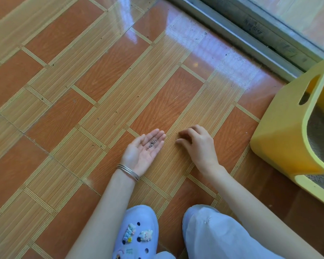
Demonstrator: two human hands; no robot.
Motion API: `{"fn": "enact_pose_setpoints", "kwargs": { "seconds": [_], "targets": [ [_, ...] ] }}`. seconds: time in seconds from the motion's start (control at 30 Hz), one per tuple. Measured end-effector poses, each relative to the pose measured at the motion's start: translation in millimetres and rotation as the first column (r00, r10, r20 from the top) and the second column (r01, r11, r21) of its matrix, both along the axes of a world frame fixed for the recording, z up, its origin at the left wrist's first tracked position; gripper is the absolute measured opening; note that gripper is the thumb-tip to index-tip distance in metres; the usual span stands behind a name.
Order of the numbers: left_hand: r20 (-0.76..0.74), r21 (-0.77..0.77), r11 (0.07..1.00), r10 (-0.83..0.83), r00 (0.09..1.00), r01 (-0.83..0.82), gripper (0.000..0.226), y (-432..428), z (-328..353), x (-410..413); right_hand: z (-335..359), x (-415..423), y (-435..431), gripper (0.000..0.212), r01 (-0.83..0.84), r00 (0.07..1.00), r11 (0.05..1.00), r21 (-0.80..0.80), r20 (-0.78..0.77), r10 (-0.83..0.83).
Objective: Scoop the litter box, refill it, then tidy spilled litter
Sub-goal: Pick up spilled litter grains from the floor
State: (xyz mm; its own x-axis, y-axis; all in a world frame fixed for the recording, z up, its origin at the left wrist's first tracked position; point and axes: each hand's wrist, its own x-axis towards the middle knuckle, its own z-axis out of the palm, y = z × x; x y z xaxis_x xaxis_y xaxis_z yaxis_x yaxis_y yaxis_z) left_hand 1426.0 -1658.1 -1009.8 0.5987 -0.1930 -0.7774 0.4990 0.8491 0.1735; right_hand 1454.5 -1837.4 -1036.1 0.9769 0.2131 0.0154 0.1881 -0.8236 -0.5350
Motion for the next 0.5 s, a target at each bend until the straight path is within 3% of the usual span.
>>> {"fn": "enact_pose_setpoints", "kwargs": {
  "seconds": [0.23,0.37,0.43,0.5],
  "targets": [
    [0.006,0.017,0.999,-0.050,0.999,0.050,0.036,-3.7,-1.0,-1.7,-5.5,0.6,7.0,0.010,-0.049,0.987,0.990,-0.131,0.147,0.068],
    [0.000,0.043,0.997,-0.069,0.998,0.068,0.036,-6.9,-0.8,-0.9,-14.3,-2.1,10.1,0.022,-0.085,0.962,0.952,-0.295,0.224,0.156],
    [-0.007,0.059,0.995,-0.080,0.997,0.080,0.036,-10.2,-0.1,-0.6,-13.4,-1.6,10.9,0.023,-0.092,0.966,0.952,-0.293,0.205,0.156],
    [-0.013,0.061,0.994,-0.088,0.996,0.088,0.036,-16.4,1.8,-0.3,-6.0,-2.5,12.9,0.023,-0.111,0.980,0.981,-0.157,0.148,0.134]
  ]
}}
